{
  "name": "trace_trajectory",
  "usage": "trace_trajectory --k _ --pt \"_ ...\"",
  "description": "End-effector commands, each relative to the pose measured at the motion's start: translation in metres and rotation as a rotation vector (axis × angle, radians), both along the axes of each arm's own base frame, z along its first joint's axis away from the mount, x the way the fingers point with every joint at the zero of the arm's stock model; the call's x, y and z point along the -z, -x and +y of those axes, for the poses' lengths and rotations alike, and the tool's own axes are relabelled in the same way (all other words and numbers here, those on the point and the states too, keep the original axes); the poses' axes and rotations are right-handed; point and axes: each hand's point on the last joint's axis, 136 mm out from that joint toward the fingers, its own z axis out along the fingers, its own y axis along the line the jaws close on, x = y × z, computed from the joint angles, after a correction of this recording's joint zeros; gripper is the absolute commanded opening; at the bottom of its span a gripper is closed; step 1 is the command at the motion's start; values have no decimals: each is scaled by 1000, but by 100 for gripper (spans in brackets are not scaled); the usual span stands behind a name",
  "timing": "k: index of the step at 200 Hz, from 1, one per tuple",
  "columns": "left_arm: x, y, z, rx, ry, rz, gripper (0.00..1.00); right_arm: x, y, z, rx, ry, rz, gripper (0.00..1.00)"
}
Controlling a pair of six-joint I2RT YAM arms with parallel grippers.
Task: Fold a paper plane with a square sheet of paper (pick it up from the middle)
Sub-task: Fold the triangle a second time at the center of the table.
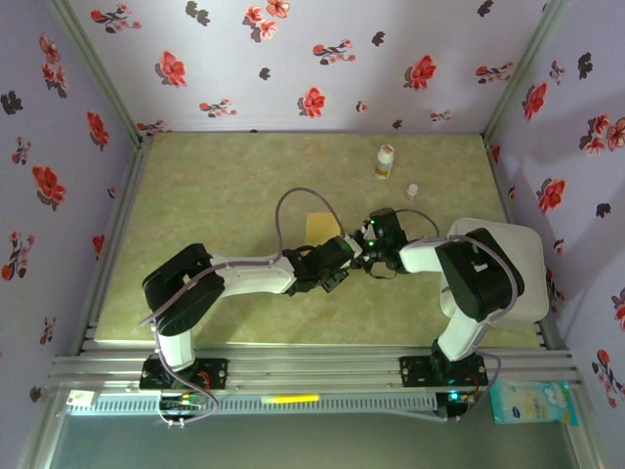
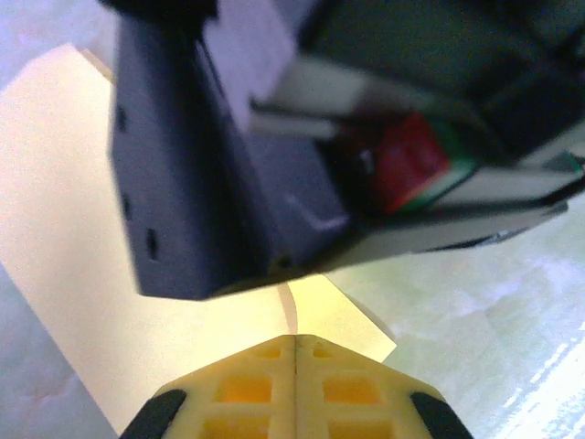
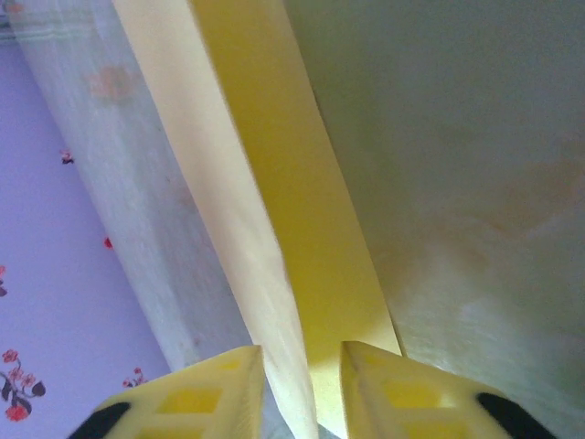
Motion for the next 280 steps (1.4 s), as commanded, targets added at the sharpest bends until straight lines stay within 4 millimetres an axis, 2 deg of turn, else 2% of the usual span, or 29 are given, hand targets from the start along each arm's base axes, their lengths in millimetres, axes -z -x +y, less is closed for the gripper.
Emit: trace_trajectory --k 1,46,87,115,169,205,234,280 --pt "-17 1 -3 -12 114 103 0 -7 -7 -19 46 61 -38 34" --pt "-26 4 -2 -25 320 329 0 -9 -4 -46 107 125 -58 39" --pt "-29 -4 2 -52 437 453 0 -14 4 -46 90 115 -85 36" --pt "-30 -8 4 -66 485 498 0 -17 12 -41 59 110 -122 26" --pt "-30 -14 8 -99 538 540 0 -16 25 -13 -63 84 -104 8" --pt "-26 -14 11 -108 529 551 0 -8 27 3 -118 91 -81 4" --pt "-23 -15 11 -112 526 560 0 3 27 5 -147 133 -58 3" --pt "-22 -19 11 -133 547 580 0 42 50 -23 -230 361 29 3"
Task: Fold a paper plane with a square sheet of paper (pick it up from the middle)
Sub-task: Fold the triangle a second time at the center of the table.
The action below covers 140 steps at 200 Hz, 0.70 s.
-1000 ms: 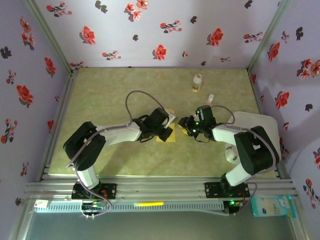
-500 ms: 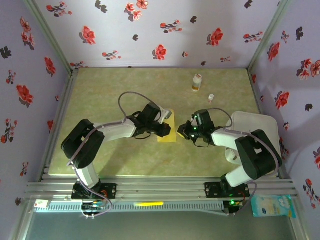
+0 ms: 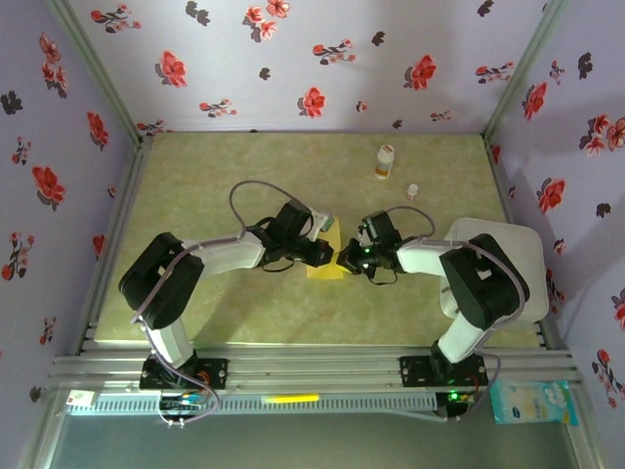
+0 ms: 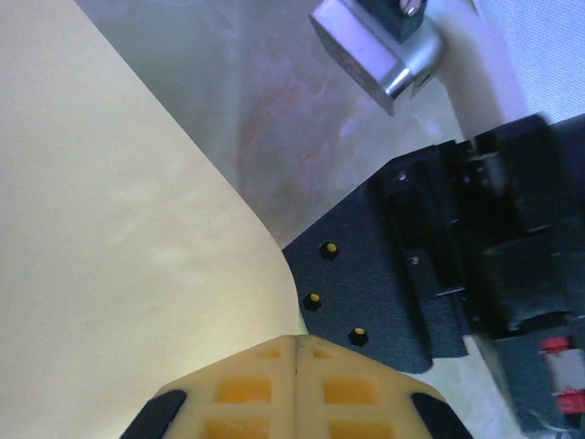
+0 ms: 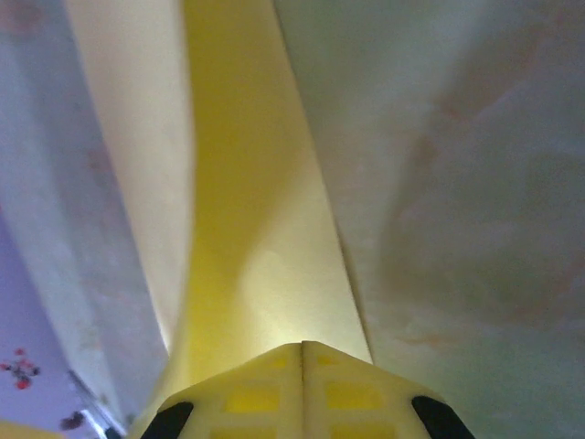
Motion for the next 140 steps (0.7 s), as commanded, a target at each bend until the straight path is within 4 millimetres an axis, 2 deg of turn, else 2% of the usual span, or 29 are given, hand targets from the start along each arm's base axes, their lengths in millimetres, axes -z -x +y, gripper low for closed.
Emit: trace_trajectory --k 1,29,72,96,140 --pt "3 -4 1 -15 28 30 0 26 20 -21 -58 165 52 3" --pt "8 -10 4 -37 41 65 0 34 27 -37 -86 259 65 2" --pt "21 -18 11 -67 35 98 0 26 21 -42 -93 304 34 2" --pt "23 -18 11 -68 40 111 0 17 15 -32 -105 264 20 3" --pt "27 -16 11 -70 47 125 0 -12 4 -4 -120 103 -35 5"
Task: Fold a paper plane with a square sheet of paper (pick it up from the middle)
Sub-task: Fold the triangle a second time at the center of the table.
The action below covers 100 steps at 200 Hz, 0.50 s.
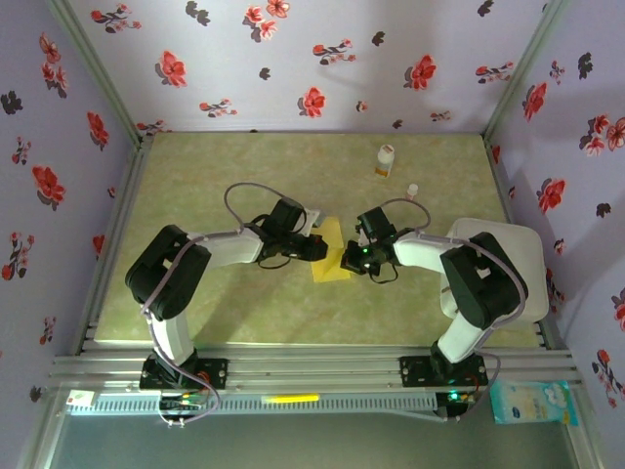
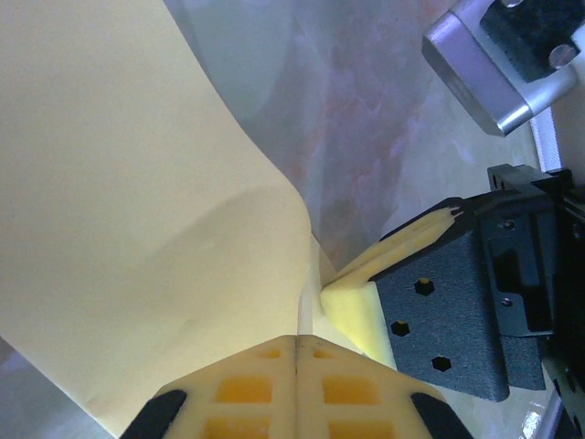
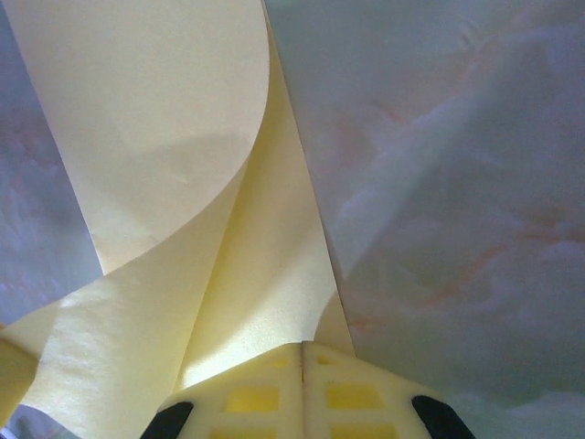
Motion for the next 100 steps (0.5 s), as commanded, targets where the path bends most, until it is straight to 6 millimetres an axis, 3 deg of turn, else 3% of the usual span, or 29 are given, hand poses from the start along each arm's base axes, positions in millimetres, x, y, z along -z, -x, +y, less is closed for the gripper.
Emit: trace_trajectory --k 1,52,100 --pt "9 3 0 -1 14 31 0 -14 2 10 -24 -52 3 6" --pt "11 4 -1 7 14 37 0 -18 -1 21 -31 -113 8 6" --pt "11 4 -1 12 9 37 0 -3 -1 16 -10 -63 38 5"
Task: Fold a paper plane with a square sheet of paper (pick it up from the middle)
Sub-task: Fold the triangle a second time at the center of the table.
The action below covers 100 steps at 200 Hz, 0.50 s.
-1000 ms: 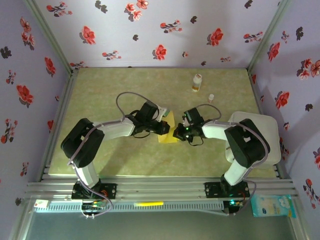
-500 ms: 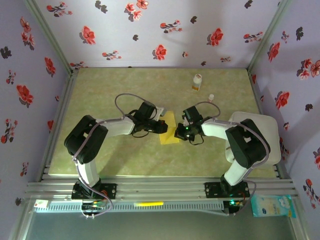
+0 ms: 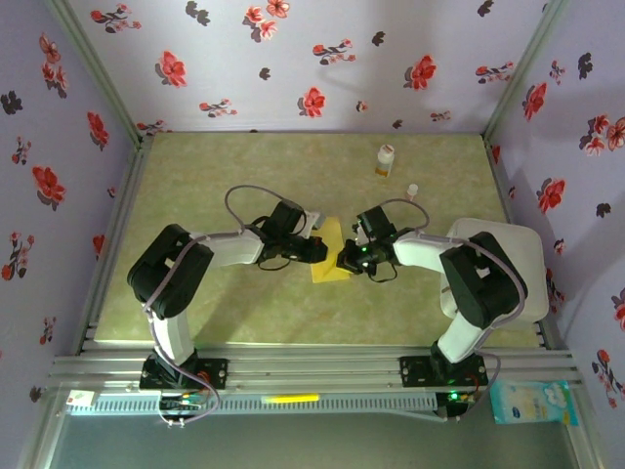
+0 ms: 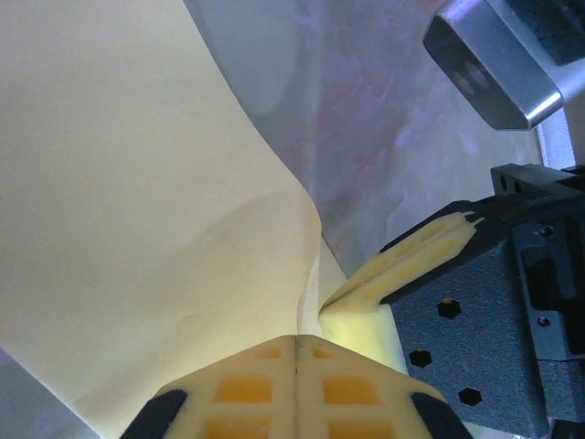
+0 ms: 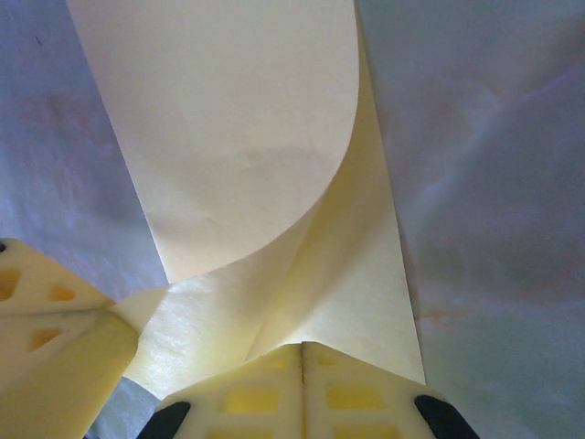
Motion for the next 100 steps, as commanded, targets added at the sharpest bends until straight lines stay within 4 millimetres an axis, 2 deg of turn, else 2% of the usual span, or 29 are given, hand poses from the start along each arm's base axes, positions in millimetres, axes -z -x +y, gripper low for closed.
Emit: trace_trajectory --k 1,37,100 --pt "5 1 0 10 6 16 0 5 -3 1 14 23 17 5" --pt "16 -2 7 9 -57 -7 0 33 15 -24 -17 173 80 2" --pt "27 -13 16 19 -164 -66 0 31 14 -26 -22 182 70 3"
